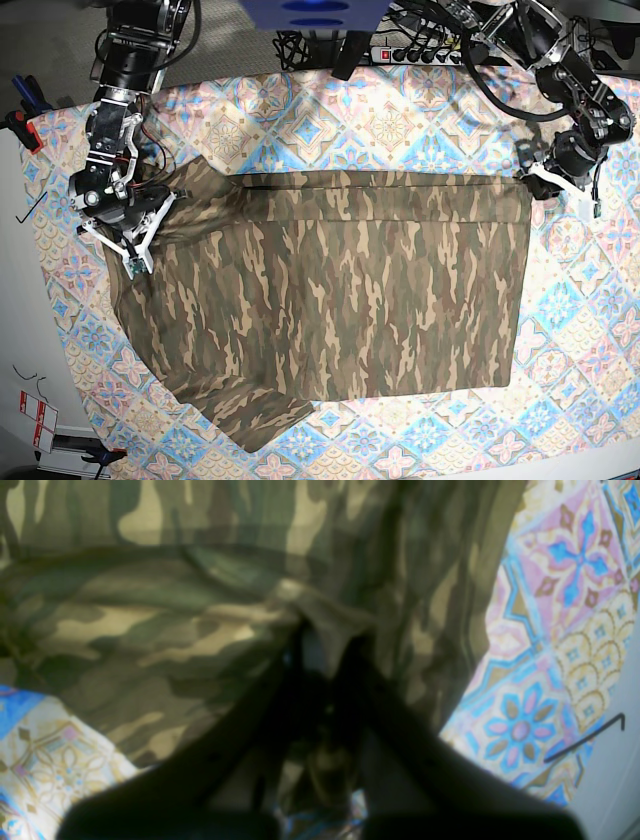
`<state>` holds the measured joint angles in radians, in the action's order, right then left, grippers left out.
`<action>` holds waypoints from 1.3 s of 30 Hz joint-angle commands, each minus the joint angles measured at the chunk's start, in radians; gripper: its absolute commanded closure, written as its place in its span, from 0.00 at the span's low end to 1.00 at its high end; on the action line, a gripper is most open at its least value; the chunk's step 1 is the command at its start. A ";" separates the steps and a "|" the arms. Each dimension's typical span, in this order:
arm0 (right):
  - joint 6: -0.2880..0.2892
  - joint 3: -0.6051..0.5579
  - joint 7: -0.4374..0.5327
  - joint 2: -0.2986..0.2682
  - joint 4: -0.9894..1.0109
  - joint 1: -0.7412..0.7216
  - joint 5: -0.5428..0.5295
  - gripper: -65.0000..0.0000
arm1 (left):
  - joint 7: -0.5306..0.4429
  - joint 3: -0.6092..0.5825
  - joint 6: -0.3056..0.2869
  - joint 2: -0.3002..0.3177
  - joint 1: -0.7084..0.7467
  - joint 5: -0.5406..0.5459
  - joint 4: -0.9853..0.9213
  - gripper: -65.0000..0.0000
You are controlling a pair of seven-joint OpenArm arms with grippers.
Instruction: Fold the T-shirt properly
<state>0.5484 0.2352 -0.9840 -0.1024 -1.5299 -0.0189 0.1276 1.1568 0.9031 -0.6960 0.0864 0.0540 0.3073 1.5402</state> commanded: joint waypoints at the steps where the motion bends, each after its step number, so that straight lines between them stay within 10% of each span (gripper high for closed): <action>1: 0.000 0.000 0.014 -0.010 -0.017 -0.017 -0.003 1.00 | -0.013 0.003 -0.002 0.017 -0.001 0.013 0.019 0.77; 7: 0.000 0.000 0.014 -0.010 -0.017 -0.017 -0.003 1.00 | -0.019 0.007 -0.002 0.014 0.027 0.014 0.015 0.41; 39: 0.000 0.000 0.014 -0.010 -0.019 0.004 -0.003 1.00 | -0.102 -0.002 -0.002 0.014 -0.056 -0.044 -0.089 0.53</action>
<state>0.5484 0.2352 -0.9836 -0.1024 -1.5299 0.0006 0.1272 1.0729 0.9009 -0.6930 0.0853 0.0135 0.2428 1.4361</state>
